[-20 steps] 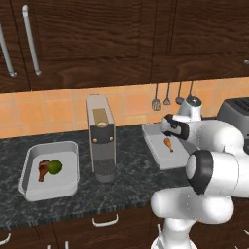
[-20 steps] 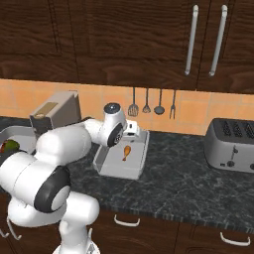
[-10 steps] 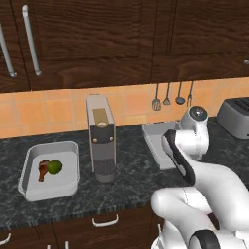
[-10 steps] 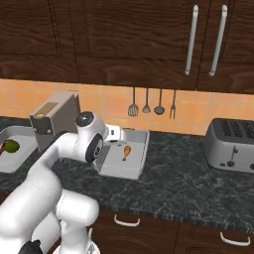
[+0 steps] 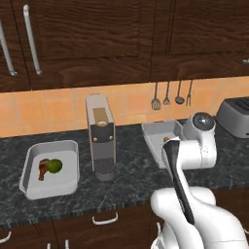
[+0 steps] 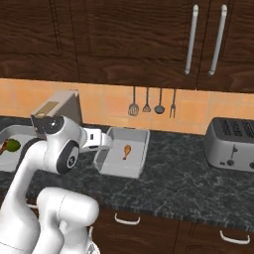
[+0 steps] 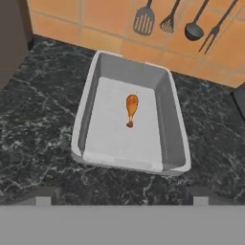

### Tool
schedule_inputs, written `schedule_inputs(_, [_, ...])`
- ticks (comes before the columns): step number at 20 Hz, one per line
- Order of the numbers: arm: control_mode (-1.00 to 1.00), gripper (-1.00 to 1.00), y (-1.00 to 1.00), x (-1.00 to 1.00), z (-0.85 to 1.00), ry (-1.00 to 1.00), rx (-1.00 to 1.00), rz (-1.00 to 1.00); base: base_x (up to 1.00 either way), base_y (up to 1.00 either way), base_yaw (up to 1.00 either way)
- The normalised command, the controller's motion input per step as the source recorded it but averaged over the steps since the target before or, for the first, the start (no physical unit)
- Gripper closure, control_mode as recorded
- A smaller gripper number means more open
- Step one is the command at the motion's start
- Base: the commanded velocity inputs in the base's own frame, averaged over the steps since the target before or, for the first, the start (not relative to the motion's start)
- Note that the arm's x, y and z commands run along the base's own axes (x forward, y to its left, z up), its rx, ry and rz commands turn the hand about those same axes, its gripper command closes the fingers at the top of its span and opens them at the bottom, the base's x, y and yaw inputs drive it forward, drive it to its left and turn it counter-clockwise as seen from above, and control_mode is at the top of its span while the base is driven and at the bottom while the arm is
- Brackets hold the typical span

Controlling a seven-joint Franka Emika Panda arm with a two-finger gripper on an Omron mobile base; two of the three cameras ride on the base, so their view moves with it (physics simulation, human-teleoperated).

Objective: Place one lime and one chicken drumstick in each tupperware on the nearby counter, to pack two identical lunches.

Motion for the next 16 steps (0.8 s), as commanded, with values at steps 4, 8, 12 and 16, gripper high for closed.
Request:
schedule_inputs(4, [1.00, -1.00, 0.00, 0.00, 0.00, 0.00, 0.00, 0.00, -0.92, -0.54, -0.03])
schedule_inputs(8, [1.00, -1.00, 0.00, 0.00, 0.00, 0.00, 0.00, 0.00, -0.52, -0.99, -0.11])
schedule_inputs(12, [1.00, -1.00, 0.00, 0.00, 0.00, 0.00, 0.00, 0.00, -0.14, -1.00, -0.09])
schedule_inputs(16, [1.00, -1.00, 0.00, 0.00, 0.00, 0.00, 0.00, 0.00, -0.08, -1.00, 0.00])
